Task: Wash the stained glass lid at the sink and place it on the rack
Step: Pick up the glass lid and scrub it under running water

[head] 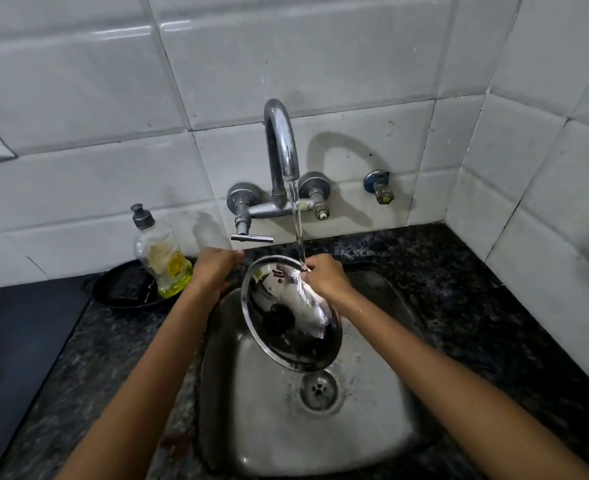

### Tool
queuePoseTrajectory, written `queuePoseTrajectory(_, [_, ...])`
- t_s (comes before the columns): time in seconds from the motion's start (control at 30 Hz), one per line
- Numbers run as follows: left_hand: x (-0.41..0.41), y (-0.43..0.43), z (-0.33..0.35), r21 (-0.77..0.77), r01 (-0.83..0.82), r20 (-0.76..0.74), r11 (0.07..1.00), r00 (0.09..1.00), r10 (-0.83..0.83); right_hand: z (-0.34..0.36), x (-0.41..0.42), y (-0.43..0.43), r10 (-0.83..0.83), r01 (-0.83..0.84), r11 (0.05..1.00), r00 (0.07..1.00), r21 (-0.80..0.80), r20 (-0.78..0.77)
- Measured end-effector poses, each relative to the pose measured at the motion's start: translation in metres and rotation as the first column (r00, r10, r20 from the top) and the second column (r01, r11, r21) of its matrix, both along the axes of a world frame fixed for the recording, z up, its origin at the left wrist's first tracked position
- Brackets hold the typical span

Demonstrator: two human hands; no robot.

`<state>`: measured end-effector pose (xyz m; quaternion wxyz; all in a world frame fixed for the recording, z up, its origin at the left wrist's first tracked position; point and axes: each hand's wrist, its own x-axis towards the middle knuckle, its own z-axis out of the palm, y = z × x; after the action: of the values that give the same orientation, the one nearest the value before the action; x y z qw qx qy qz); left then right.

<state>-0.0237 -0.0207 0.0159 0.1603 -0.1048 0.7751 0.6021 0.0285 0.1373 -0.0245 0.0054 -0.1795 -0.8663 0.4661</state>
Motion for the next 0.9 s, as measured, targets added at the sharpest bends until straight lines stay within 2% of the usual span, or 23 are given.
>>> queuePoseTrajectory(0.13, [-0.029, 0.001, -0.017, -0.063, -0.044, -0.049, 0.997, 0.998, 0.041, -0.001, -0.002, 0.006, -0.087, 0.088, 0.954, 0.996, -0.288, 0.015])
queuePoseTrajectory(0.23, [-0.082, 0.004, -0.074, -0.130, -0.083, -0.079, 0.988, 0.994, 0.073, 0.000, 0.006, 0.014, -0.138, 0.136, 0.908, 0.990, -0.396, 0.025])
queuePoseTrajectory(0.33, [-0.043, 0.035, -0.035, -0.126, -0.130, -0.107, 0.983, 0.987, 0.116, 0.008, 0.018, 0.027, -0.137, 0.128, 0.917, 0.991, -0.378, 0.003])
queuePoseTrajectory(0.47, [-0.037, 0.052, -0.035, -0.309, -0.296, -0.177, 0.904, 0.952, 0.251, 0.014, 0.038, 0.033, -0.123, 0.092, 0.951, 0.988, -0.294, -0.088])
queuePoseTrajectory(0.57, [-0.031, 0.057, -0.034, -0.404, -0.333, -0.230, 0.852, 0.939, 0.257, 0.010, 0.044, 0.035, -0.116, 0.088, 0.956, 0.990, -0.281, -0.086])
queuePoseTrajectory(0.6, [-0.027, 0.055, -0.034, -0.494, -0.343, -0.298, 0.798, 0.930, 0.215, 0.008, 0.044, 0.036, -0.120, 0.100, 0.957, 0.991, -0.271, -0.061])
queuePoseTrajectory(0.67, [-0.024, 0.044, -0.043, -0.703, -0.386, -0.507, 0.597, 0.861, -0.040, 0.008, 0.044, 0.034, -0.127, 0.114, 0.955, 0.991, -0.275, -0.031])
queuePoseTrajectory(0.7, [-0.026, 0.035, -0.048, -0.771, -0.397, -0.550, 0.498, 0.810, -0.205, 0.008, 0.043, 0.033, -0.138, 0.127, 0.950, 0.990, -0.286, -0.018])
queuePoseTrajectory(0.77, [-0.030, 0.021, -0.047, -0.858, -0.375, -0.501, 0.352, 0.761, -0.411, 0.008, 0.043, 0.030, -0.162, 0.159, 0.937, 0.987, -0.312, 0.015])
queuePoseTrajectory(0.83, [-0.025, 0.016, -0.037, -0.902, -0.312, -0.418, 0.297, 0.801, -0.429, 0.007, 0.042, 0.027, -0.179, 0.184, 0.920, 0.983, -0.346, 0.047])
queuePoseTrajectory(0.9, [-0.008, 0.017, -0.030, -0.916, -0.201, -0.330, 0.346, 0.870, -0.368, 0.008, 0.044, 0.024, -0.194, 0.205, 0.904, 0.979, -0.375, 0.067])
